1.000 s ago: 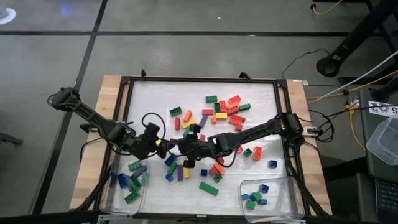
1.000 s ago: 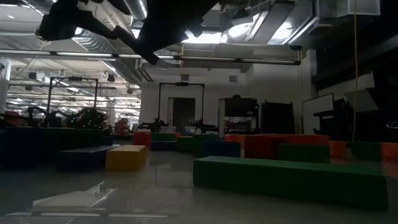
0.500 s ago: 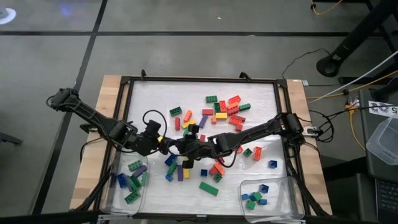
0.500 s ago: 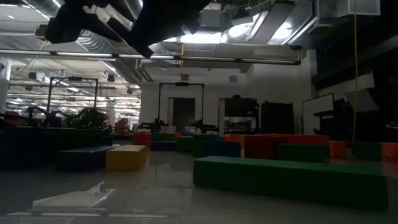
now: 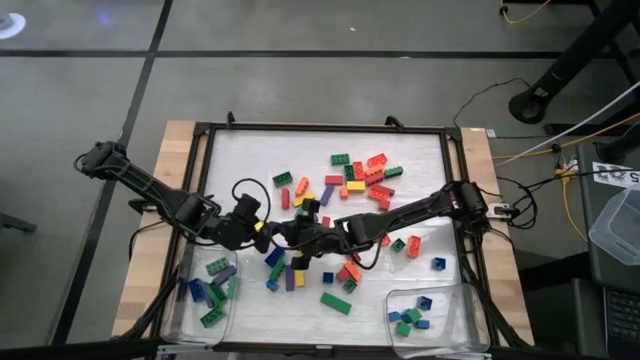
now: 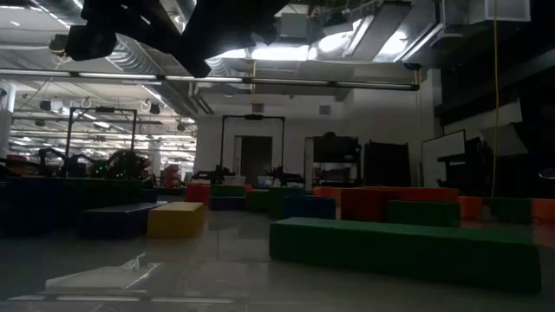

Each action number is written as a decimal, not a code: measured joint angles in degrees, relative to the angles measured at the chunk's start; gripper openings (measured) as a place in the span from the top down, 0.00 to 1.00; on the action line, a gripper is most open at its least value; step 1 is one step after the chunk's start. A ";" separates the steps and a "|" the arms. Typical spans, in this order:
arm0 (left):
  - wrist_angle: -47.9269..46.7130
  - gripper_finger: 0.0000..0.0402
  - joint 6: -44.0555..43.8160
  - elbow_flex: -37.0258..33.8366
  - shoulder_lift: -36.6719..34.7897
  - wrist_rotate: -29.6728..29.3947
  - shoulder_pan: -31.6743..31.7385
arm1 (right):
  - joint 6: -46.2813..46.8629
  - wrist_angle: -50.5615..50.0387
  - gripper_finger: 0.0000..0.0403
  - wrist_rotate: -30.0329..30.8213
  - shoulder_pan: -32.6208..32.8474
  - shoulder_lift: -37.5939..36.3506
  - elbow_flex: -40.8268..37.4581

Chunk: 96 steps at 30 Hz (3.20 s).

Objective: Sort blocks by size
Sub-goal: Put the large violet block into the left transparent bin, then put the small red block into the right transparent bin

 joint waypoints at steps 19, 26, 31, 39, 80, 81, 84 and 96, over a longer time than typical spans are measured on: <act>-13.86 0.90 13.10 0.00 -11.06 15.23 -2.39 | 3.54 -25.98 0.40 -1.51 -1.26 -0.15 7.35; -25.33 0.89 7.80 0.00 -15.22 25.28 -9.85 | 7.20 -55.31 0.47 -1.54 -6.99 -0.18 11.23; -30.38 0.89 -3.00 0.00 -14.98 32.61 -14.81 | 12.05 -67.91 0.51 1.92 -12.42 -1.22 5.97; -30.77 0.82 -11.70 0.00 -13.53 32.81 -19.37 | 13.64 -54.09 0.56 -11.13 -20.69 -14.03 -19.12; -32.71 0.58 -6.74 0.00 -5.33 32.34 -19.52 | 18.41 -41.09 0.57 -25.50 -23.63 -18.25 -34.15; -32.72 0.58 -6.74 0.00 -5.33 32.30 -19.52 | 18.42 -39.96 0.57 -25.62 -23.63 -18.44 -34.48; -32.72 0.58 -6.74 0.00 -5.33 31.91 -19.52 | 18.52 -38.29 0.57 -25.66 -23.63 -18.60 -35.37; -32.50 0.58 -6.74 0.00 -5.38 29.62 -19.52 | 21.21 -37.31 0.57 -25.72 -23.63 -18.51 -35.65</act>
